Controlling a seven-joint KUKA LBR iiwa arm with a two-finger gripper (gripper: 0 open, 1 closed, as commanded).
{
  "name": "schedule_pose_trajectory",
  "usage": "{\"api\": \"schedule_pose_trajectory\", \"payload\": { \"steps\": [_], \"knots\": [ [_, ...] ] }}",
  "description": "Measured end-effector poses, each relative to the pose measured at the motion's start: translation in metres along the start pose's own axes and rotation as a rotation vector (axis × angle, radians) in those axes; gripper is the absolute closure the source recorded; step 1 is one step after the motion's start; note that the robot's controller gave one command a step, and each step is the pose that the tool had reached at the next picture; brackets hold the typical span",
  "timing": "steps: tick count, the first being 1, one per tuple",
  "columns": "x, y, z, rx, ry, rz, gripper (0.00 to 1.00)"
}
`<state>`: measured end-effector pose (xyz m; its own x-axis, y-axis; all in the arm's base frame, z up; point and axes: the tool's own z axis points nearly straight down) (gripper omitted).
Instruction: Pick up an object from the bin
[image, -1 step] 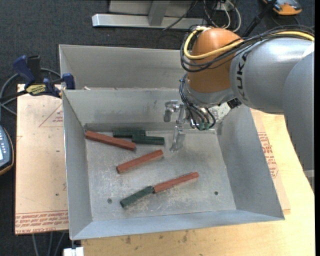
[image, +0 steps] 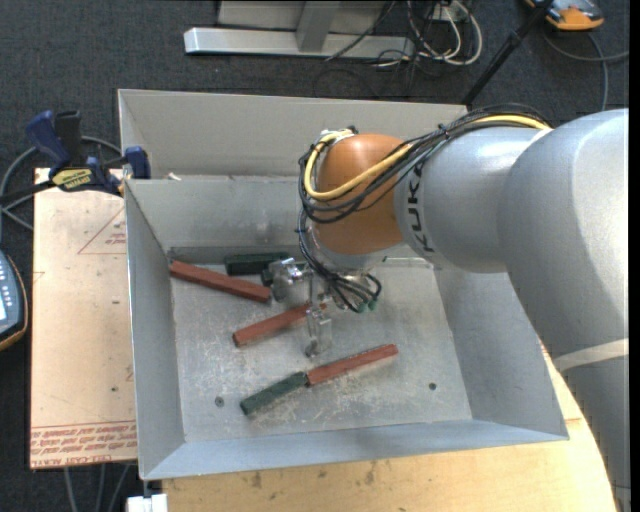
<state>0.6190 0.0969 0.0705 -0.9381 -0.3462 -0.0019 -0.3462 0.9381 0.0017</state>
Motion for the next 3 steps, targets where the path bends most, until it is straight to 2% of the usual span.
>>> {"api": "schedule_pose_trajectory", "payload": {
  "steps": [1,2,3],
  "knots": [
    [0.0,-0.001,0.0,0.0,-0.001,0.002,1.0],
    [-0.019,0.063,-0.12,0.0,-0.012,-0.085,1.0],
    [-0.019,0.063,-0.208,0.002,-0.012,-0.003,1.0]
  ]
}}
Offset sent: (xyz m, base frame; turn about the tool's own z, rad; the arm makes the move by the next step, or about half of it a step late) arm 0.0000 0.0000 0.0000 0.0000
